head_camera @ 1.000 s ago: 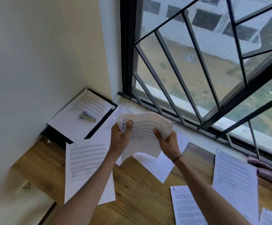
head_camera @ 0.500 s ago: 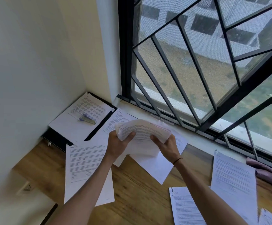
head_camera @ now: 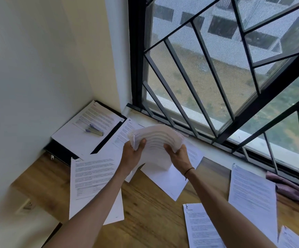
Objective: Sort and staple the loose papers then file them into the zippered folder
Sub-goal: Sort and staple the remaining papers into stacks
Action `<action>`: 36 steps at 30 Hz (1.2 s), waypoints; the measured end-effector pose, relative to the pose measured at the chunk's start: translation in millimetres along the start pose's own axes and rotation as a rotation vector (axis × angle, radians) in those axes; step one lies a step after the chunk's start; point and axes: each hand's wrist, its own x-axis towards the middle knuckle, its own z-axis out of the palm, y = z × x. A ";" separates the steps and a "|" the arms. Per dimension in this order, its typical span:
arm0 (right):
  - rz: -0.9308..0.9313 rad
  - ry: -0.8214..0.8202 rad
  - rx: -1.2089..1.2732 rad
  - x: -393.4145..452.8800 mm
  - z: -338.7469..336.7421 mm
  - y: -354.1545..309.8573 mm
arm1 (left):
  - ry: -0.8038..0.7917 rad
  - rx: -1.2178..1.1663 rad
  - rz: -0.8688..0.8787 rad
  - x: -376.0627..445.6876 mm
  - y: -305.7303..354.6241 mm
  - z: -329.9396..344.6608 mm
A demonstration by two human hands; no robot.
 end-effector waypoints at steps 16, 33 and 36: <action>0.122 0.026 0.019 9.4 15.3 4.1 | -0.048 0.040 -0.084 13.0 -7.4 -17.1; -0.381 -0.213 -1.102 38.6 -15.8 -61.2 | -0.361 0.390 0.218 43.0 13.8 -51.5; -0.398 -0.205 -1.117 35.8 -16.4 -62.5 | -0.429 0.411 0.288 44.2 -0.4 -33.0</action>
